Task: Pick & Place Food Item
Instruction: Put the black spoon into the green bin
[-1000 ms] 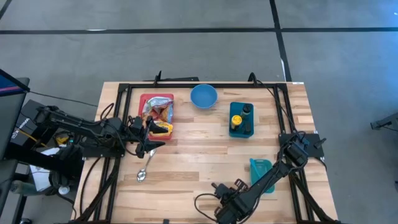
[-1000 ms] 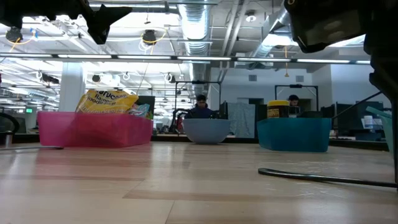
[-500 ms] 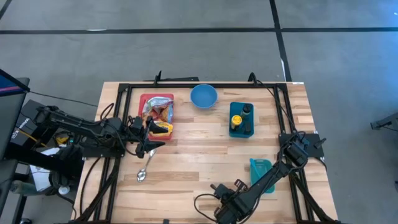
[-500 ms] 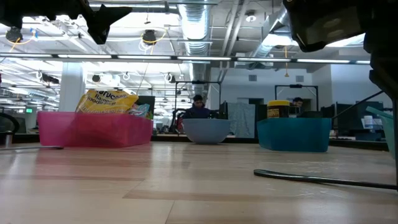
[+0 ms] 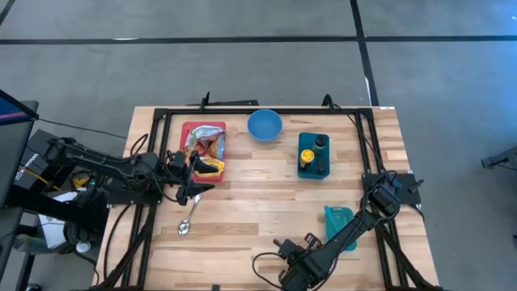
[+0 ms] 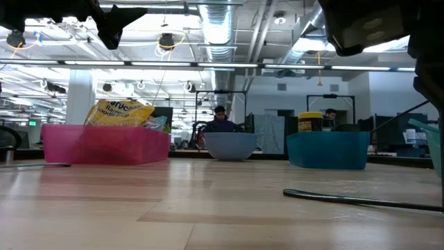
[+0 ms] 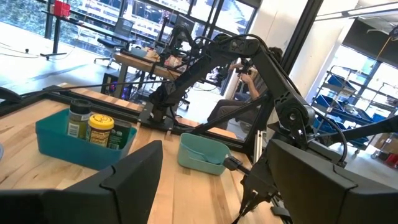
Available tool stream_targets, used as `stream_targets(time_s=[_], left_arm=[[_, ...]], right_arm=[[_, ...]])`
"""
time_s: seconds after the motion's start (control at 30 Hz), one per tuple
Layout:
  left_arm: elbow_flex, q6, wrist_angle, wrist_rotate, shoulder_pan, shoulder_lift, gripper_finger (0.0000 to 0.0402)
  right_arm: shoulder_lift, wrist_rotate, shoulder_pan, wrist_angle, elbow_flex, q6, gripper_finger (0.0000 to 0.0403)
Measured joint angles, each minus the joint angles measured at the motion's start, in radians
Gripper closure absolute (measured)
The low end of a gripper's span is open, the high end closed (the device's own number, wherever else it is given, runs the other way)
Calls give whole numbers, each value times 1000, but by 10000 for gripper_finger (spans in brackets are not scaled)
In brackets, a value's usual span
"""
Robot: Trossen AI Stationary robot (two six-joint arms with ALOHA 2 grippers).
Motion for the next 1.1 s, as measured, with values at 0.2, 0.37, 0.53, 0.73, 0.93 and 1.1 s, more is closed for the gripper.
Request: stream_targets(time_s=[0.2, 0.37, 0.53, 0.73, 0.93, 1.1], left_arm=[[0, 0, 0, 0, 0, 0, 115], [0, 0, 0, 0, 0, 0, 115], [0, 0, 0, 0, 0, 0, 115], [0, 0, 0, 0, 0, 0, 115], [0, 0, 0, 0, 0, 0, 115], [0, 0, 0, 0, 0, 0, 115]], right_arm=[[7, 21, 1, -43, 41, -37, 402], [9, 92, 1, -91, 118, -81, 402], [8, 188, 1, -123, 153, -101, 403], [7, 343, 1, -160, 170, -91, 403], [6, 469, 1, -200, 171, -43, 403], [5, 483, 1, -374, 171, 114, 403]])
